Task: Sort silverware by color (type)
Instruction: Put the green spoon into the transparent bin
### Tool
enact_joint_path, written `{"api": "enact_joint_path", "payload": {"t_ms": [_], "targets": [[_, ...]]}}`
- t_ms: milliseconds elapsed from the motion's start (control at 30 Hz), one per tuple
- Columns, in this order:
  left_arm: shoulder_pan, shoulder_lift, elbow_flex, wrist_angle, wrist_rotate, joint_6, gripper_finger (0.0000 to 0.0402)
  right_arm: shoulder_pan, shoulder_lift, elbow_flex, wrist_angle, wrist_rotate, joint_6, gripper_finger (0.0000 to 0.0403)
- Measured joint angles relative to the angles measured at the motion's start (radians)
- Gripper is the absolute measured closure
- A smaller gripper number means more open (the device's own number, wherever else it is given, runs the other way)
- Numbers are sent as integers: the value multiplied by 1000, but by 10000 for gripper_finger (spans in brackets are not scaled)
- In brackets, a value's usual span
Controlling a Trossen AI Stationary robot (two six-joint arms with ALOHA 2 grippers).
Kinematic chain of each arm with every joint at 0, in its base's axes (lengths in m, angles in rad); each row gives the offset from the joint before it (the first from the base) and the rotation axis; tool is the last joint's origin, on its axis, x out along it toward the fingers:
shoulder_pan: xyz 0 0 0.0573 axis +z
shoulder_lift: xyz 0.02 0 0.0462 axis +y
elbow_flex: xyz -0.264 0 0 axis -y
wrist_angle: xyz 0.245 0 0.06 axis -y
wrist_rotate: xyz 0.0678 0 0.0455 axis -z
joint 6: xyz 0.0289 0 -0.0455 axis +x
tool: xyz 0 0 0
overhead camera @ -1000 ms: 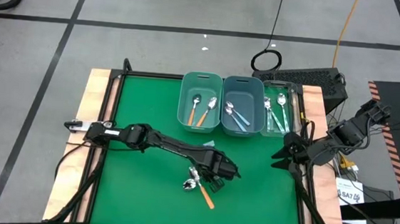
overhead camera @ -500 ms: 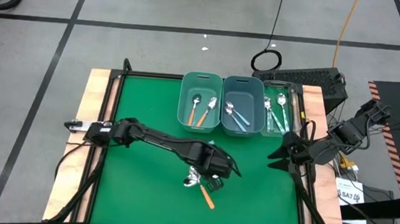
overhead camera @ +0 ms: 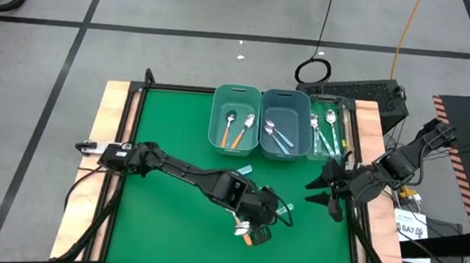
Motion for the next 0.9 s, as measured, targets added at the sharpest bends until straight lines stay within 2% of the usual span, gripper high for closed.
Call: {"api": "enact_joint_path", "payload": {"t_ms": [300, 433, 900], "targets": [[-10, 0, 0, 93, -20, 29, 372, 0, 16, 0, 95, -27, -75, 176], [-10, 0, 0, 106, -41, 56, 372, 0, 40, 0, 109, -51, -121, 168], [-2, 0, 0, 104, -71, 140, 372, 0, 141, 0, 112, -76, -188, 206]]}}
